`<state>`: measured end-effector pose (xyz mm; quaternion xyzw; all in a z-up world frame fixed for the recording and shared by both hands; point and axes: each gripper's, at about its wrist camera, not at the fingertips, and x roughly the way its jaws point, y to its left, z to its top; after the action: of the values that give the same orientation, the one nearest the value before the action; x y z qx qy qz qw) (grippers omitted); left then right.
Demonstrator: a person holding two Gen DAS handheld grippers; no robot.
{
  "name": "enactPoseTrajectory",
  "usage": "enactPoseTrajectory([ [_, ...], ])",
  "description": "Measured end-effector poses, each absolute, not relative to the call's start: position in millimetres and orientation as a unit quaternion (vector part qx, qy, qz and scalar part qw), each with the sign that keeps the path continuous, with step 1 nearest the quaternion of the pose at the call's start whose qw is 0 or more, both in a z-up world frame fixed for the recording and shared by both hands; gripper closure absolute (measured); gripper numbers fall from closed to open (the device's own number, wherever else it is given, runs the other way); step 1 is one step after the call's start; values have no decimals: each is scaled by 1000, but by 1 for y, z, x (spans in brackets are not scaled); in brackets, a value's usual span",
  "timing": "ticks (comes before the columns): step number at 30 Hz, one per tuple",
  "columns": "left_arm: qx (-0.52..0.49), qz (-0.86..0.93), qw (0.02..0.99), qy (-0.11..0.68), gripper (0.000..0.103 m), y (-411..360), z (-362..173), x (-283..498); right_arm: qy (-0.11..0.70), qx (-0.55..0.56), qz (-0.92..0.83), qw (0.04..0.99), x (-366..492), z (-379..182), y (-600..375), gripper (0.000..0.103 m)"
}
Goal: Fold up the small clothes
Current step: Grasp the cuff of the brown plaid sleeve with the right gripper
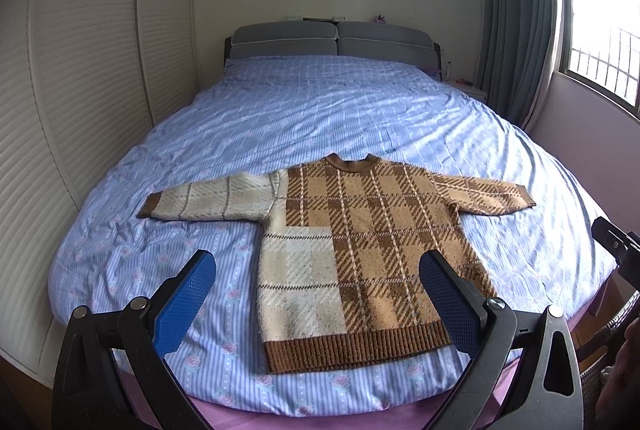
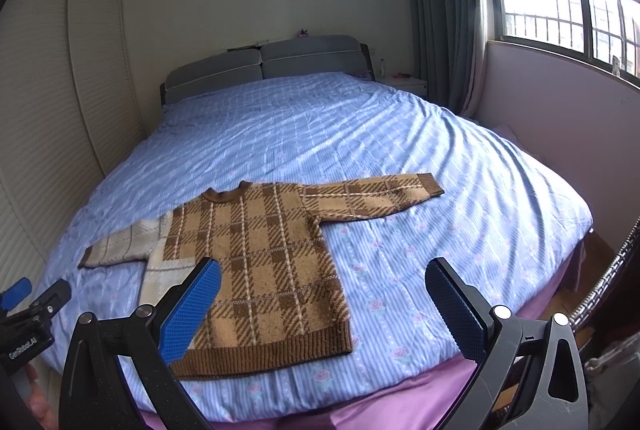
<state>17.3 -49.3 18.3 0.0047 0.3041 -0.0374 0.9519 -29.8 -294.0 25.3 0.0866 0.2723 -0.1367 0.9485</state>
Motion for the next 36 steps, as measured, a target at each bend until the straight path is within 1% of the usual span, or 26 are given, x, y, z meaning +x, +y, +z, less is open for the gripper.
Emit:
enactPoseTrajectory([
  [9, 17, -75, 962, 264, 0, -142, 17, 83, 241, 139, -153, 948, 19, 17, -372, 0],
  [12, 16, -89, 964, 251, 0, -178, 8, 107, 238, 146, -166, 946, 42, 9, -404, 0],
  [17, 16, -97, 961, 259, 0, -238, -13, 157, 231, 170, -189, 939, 80, -11, -461, 1],
  [19, 21, -96, 963, 251, 0, -261, -21, 175, 233, 173, -196, 937, 97, -23, -482, 2],
  [22, 34, -100, 962, 252, 0, -293, -39, 201, 244, 185, -198, 931, 126, -43, -512, 11],
  [24, 35, -108, 959, 261, 0, -309, -53, 219, 255, 193, -203, 925, 145, -59, -531, 24],
  [31, 34, -97, 953, 284, 0, -343, -95, 266, 275, 247, -201, 907, 197, -120, -585, 39],
  [34, 37, -91, 950, 297, 0, -350, -109, 278, 284, 298, -188, 892, 214, -145, -605, 49],
  [36, 37, -87, 949, 300, 0, -354, -114, 283, 294, 324, -186, 880, 222, -159, -616, 59],
])
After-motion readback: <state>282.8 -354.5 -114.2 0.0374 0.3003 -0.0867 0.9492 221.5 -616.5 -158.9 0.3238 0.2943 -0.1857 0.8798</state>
